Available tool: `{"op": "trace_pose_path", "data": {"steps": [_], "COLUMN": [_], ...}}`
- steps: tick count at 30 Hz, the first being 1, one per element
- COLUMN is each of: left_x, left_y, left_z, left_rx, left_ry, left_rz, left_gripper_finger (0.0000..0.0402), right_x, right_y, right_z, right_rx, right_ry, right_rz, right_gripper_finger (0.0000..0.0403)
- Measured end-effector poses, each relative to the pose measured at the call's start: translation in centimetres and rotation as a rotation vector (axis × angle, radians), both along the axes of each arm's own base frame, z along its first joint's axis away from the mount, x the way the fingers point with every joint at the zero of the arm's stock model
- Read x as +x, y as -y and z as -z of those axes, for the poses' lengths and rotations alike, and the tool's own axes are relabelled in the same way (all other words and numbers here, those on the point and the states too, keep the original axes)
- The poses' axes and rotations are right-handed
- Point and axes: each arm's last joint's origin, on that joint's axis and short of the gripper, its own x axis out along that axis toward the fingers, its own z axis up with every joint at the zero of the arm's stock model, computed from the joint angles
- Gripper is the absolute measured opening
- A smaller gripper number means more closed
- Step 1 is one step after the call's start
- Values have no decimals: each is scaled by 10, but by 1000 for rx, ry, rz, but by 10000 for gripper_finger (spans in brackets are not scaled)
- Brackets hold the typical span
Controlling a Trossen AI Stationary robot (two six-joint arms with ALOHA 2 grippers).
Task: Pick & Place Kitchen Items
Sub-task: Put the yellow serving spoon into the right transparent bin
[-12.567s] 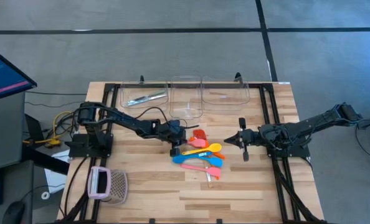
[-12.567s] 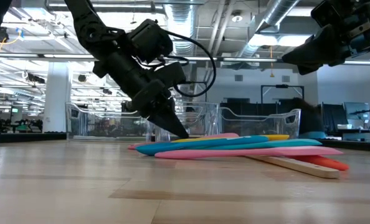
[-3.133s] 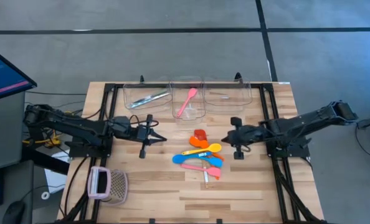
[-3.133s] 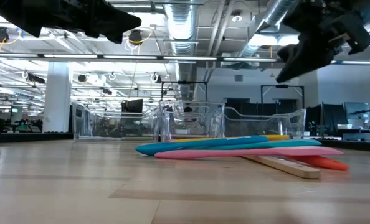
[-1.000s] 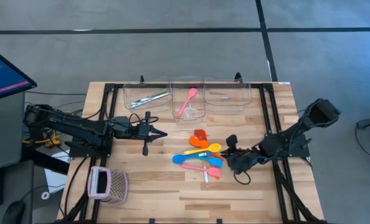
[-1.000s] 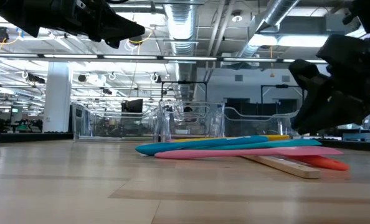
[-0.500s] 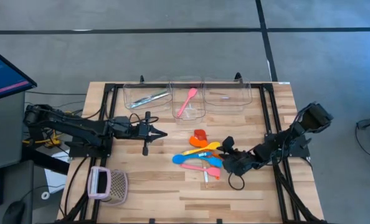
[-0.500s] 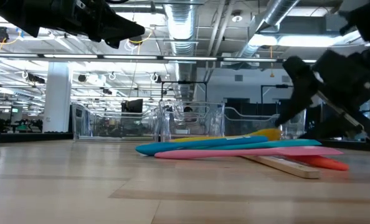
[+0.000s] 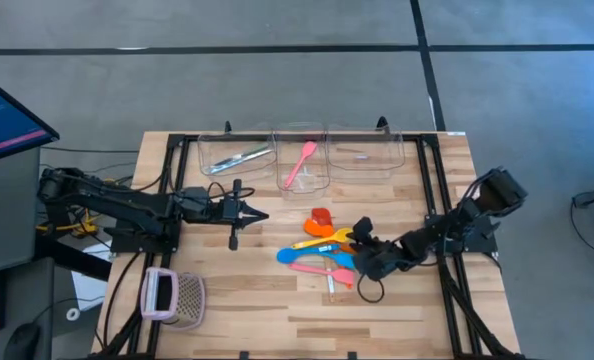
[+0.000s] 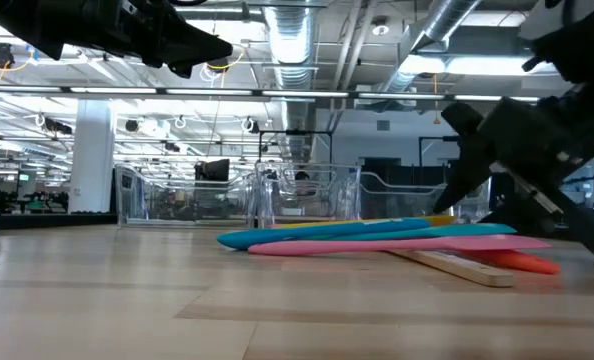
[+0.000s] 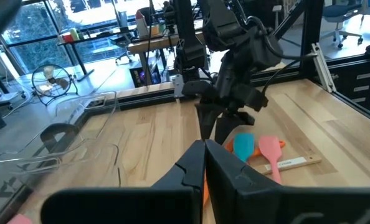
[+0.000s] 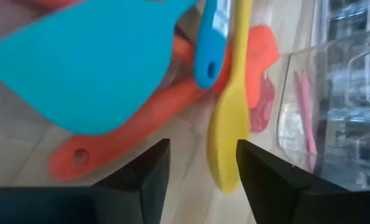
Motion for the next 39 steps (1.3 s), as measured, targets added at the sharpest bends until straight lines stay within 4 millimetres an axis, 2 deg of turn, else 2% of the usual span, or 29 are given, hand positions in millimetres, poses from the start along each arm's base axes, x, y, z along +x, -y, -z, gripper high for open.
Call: {"op": "trace_pose_path", "data": {"steps": [9,15,20,25,31,39], "left_x": [0,0,0,0,0,0], "left_y": [0,0,0,0,0,0], "left_z": [0,0,0,0,0,0], "left_rx": [0,0,-1,0,0,0], "left_ry": [0,0,0,0,0,0], "left_rz": [0,1,4,4,3,-2], "left_gripper_finger": [2,2,2,2,2,2], "right_x": [7,11,15,15,13,8], "right_y": [10,19,26,27,27,30], "right_z": [3,-1,1,1,-3,-38], "right_rx": [20,22,93,93,80,117], "right_ry": [5,44,30,31,35,158], "right_rz": [44,93,100,105,104,105], "right_gripper_finger": [149,98,57,12,11,9]}}
